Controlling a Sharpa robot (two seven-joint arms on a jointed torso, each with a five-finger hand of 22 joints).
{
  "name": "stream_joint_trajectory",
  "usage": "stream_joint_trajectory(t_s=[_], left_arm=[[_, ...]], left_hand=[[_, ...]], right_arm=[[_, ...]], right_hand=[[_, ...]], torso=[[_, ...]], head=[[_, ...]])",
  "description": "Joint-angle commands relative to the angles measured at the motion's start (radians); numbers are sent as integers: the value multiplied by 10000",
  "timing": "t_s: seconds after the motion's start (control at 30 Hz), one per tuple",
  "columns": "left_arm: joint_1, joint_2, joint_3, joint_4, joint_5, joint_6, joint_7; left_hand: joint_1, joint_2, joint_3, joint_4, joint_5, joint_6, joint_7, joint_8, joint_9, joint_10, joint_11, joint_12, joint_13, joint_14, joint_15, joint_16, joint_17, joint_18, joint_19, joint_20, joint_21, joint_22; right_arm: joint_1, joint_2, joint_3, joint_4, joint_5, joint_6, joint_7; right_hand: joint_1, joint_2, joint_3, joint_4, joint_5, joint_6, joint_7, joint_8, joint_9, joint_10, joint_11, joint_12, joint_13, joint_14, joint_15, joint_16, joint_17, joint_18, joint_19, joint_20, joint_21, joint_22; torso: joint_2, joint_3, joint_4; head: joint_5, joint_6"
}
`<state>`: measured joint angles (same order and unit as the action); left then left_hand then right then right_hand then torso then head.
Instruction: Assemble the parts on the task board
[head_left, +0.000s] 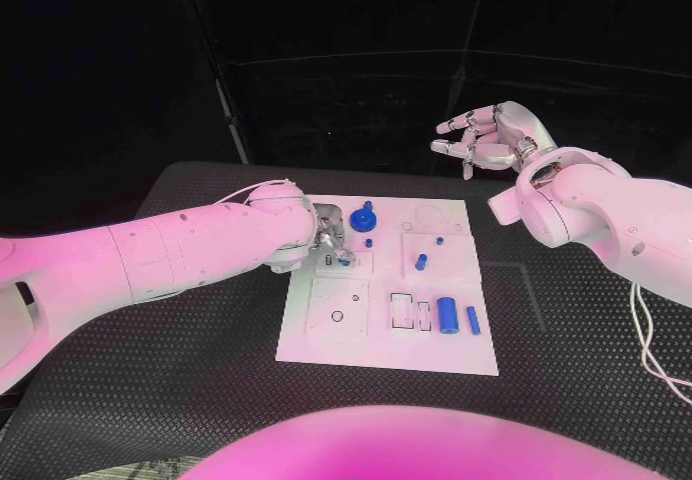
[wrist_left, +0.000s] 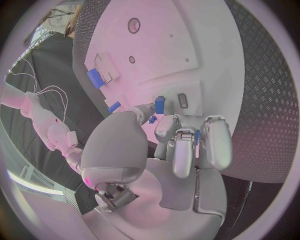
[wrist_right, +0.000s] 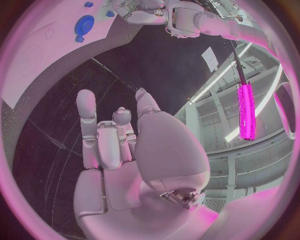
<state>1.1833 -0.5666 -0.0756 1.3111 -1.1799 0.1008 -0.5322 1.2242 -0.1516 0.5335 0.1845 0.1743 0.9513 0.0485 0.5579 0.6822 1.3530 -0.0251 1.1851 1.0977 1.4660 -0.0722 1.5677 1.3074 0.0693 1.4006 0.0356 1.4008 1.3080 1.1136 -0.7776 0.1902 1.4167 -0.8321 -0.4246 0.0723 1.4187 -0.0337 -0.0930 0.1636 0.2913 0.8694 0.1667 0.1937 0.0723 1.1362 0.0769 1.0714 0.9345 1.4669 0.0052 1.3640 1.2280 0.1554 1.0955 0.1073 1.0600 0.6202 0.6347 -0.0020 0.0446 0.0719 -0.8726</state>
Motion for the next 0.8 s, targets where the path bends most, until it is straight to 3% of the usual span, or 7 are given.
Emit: stream_joint_trajectory(t_s=[0.03,0.43,0.8], left_arm=[[-30,89,-29,-49,-54,571,-83],[-22,303,-28,-291,-52,1001,-115],[-19,375,-27,-416,-48,1192,-123]], left_hand=[[-74,-59,1821,-1756,62,87,-19,-9,-20,84,-9,66,2,1048,-59,31,2634,-81,107,1,56,98],[-409,128,1705,-1618,49,247,-110,49,14,168,-75,87,9,1048,-106,31,2634,-90,145,-36,74,155],[-884,542,1555,-1381,51,484,-210,92,28,315,-154,258,207,1048,-170,31,2634,-121,238,-98,140,291]], right_arm=[[19,13,8,12,0,38,66],[19,30,7,0,0,35,72],[19,32,7,-11,0,49,66]], right_hand=[[34,23,-17,-16,35,-29,-41,40,-9,-7,-20,-46,-6,190,-74,-36,-11,129,-38,-10,-63,-11],[9,30,-37,0,12,-29,-40,48,-9,-3,-19,-45,-15,195,-74,-34,0,127,-29,-12,-67,-9],[9,30,-37,0,12,-29,-40,48,-9,-3,-19,-45,-15,195,-74,-34,0,127,-29,-12,-67,-9]], torso=[[0,3,-12],[-1,4,-5],[-3,2,-2]], head=[[-4,0],[-26,0],[-42,0]])
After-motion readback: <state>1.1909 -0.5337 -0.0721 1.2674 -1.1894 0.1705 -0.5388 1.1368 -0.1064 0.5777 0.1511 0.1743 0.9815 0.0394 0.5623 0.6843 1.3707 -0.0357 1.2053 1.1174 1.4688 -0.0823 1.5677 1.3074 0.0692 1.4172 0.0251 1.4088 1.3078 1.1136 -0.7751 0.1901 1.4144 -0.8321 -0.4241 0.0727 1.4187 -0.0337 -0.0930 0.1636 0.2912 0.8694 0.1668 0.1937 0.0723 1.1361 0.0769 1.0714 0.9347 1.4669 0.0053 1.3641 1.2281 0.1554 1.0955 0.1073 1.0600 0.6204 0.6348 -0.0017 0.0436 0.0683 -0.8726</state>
